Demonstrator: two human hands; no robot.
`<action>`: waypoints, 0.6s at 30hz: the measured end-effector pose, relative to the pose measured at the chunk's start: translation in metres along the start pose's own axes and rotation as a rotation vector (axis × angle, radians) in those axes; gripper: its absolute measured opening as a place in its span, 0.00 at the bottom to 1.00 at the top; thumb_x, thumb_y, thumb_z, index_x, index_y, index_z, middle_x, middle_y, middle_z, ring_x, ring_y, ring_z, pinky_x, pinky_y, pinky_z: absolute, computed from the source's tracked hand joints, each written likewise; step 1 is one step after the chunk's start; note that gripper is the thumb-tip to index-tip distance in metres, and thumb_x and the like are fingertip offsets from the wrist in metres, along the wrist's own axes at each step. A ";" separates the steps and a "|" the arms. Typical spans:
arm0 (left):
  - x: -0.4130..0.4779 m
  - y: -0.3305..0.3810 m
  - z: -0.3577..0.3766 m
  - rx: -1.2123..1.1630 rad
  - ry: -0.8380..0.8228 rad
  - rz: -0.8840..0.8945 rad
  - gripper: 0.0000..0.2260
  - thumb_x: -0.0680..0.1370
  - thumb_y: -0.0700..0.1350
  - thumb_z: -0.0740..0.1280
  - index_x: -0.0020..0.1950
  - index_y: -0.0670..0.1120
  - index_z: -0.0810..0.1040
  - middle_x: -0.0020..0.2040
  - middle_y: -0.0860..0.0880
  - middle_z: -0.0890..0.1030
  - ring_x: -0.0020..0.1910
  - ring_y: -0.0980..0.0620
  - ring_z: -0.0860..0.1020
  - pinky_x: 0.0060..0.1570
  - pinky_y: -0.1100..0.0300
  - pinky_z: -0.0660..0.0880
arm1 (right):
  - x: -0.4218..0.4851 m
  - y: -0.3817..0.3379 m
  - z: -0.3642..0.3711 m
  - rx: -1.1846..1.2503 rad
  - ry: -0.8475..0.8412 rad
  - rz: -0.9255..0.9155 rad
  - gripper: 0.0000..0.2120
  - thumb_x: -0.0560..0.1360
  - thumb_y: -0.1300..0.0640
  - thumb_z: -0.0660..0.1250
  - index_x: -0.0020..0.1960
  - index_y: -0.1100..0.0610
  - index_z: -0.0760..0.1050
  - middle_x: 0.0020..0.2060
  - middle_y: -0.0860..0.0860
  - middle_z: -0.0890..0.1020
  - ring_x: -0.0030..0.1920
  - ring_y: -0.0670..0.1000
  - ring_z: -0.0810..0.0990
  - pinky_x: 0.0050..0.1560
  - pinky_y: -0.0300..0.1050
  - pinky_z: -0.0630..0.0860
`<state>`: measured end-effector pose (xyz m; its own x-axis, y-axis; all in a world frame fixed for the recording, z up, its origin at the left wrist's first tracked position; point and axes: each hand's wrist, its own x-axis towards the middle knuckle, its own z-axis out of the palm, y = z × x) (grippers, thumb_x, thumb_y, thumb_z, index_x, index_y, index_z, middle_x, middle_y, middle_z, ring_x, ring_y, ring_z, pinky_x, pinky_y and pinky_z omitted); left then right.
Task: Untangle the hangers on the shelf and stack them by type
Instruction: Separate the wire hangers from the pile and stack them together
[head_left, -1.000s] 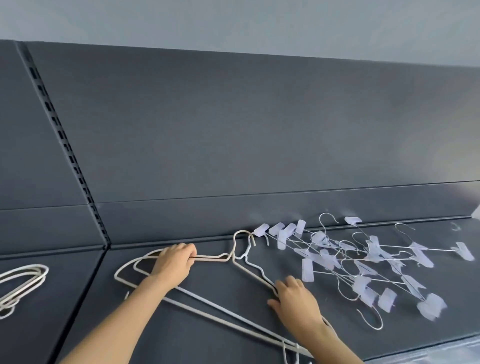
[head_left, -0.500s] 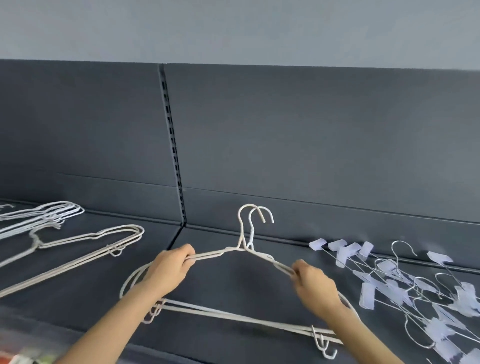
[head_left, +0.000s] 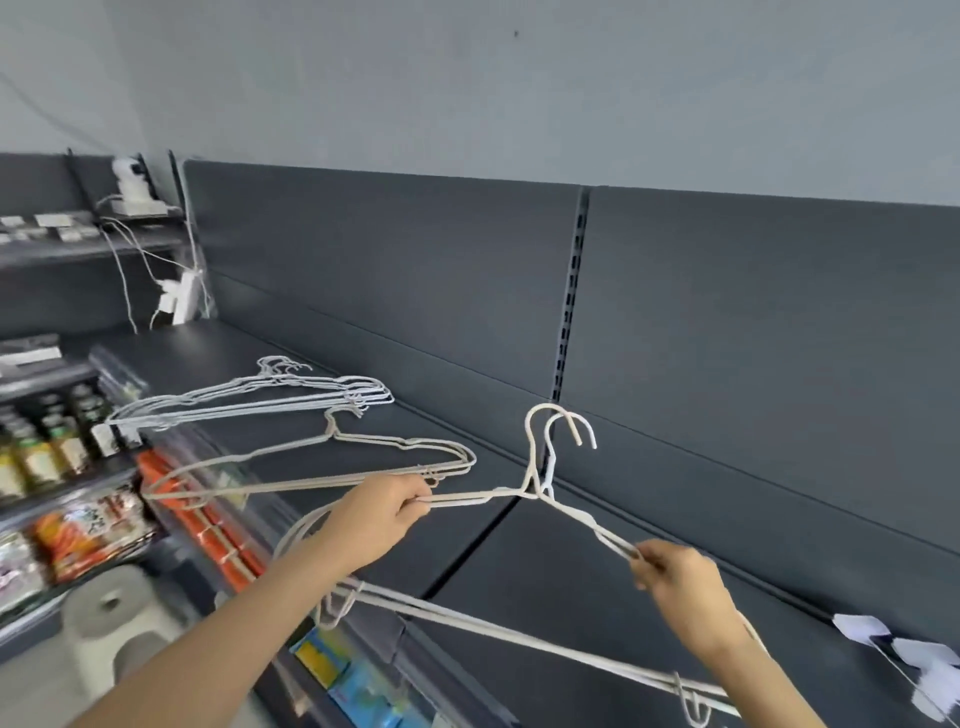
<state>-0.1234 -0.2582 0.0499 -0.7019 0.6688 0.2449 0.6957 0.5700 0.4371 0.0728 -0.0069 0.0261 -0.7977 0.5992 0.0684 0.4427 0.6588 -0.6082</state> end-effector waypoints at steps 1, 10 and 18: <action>0.000 -0.006 -0.004 -0.022 0.008 -0.018 0.05 0.77 0.44 0.63 0.43 0.47 0.77 0.32 0.58 0.72 0.34 0.54 0.72 0.43 0.56 0.71 | 0.006 -0.007 0.005 -0.039 0.030 -0.018 0.13 0.77 0.54 0.61 0.36 0.60 0.73 0.26 0.49 0.74 0.28 0.51 0.67 0.34 0.45 0.65; 0.008 -0.097 -0.072 -0.111 0.117 -0.197 0.05 0.75 0.41 0.66 0.49 0.45 0.82 0.38 0.57 0.79 0.41 0.56 0.78 0.52 0.55 0.74 | 0.069 -0.116 0.064 -0.067 0.068 -0.148 0.10 0.76 0.52 0.63 0.37 0.51 0.73 0.25 0.45 0.75 0.34 0.55 0.76 0.37 0.43 0.65; 0.036 -0.237 -0.158 0.422 -0.299 -0.142 0.54 0.58 0.76 0.61 0.76 0.53 0.42 0.73 0.52 0.61 0.71 0.52 0.59 0.71 0.56 0.51 | 0.188 -0.250 0.171 0.081 -0.087 -0.073 0.15 0.74 0.54 0.67 0.29 0.47 0.74 0.27 0.47 0.77 0.35 0.52 0.76 0.40 0.42 0.70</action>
<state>-0.3376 -0.4447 0.0922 -0.7624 0.6427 -0.0751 0.6411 0.7660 0.0467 -0.2582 -0.1368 0.0561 -0.8608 0.5067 0.0480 0.3502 0.6581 -0.6665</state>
